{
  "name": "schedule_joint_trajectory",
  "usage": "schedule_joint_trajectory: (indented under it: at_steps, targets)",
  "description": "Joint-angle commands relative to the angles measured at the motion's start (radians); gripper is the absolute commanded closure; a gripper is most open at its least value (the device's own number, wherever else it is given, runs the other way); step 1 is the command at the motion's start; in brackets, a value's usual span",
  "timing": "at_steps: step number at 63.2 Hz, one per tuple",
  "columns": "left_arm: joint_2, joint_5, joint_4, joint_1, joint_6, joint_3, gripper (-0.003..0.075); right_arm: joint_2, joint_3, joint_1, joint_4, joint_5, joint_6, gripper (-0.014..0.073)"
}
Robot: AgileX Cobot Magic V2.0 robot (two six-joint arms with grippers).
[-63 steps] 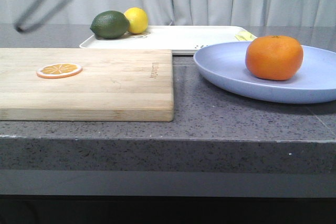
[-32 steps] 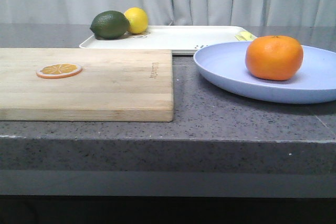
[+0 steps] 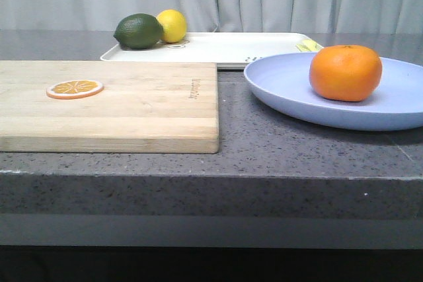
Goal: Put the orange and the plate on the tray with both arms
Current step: 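Move the right gripper down to the plate rim nearest the robot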
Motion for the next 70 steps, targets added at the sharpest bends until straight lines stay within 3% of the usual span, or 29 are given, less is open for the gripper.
schedule_joint_trajectory:
  at_steps: [1,19,34,46,55,61,70]
  targets:
    - [-0.056,-0.075,-0.006,0.002,-0.009,0.015,0.0099,0.005,-0.024,0.004,-0.016,-0.027,-0.008,0.0146]
    - [-0.104,-0.077,-0.006,0.002,-0.009,0.04,0.0099,0.048,-0.035,0.004,-0.015,0.068,0.073,0.0146]
    - [-0.104,-0.077,-0.006,0.002,-0.009,0.04,0.0099,0.276,-0.137,0.0,0.01,0.103,0.074,0.0146]
    - [-0.104,-0.079,-0.006,0.002,-0.009,0.04,0.0099,0.45,-0.292,-0.11,0.051,0.166,0.046,0.0146]
    - [-0.104,-0.085,-0.006,0.002,-0.009,0.04,0.0099,0.531,-0.343,-0.255,0.252,0.198,-0.094,0.0146]
    - [-0.104,-0.086,-0.006,0.002,-0.009,0.04,0.0099,0.594,-0.343,-0.354,0.503,0.247,-0.244,0.0146]
    - [-0.104,-0.086,-0.006,0.002,-0.009,0.04,0.0099,0.678,-0.343,-0.388,0.694,0.298,-0.366,0.0146]
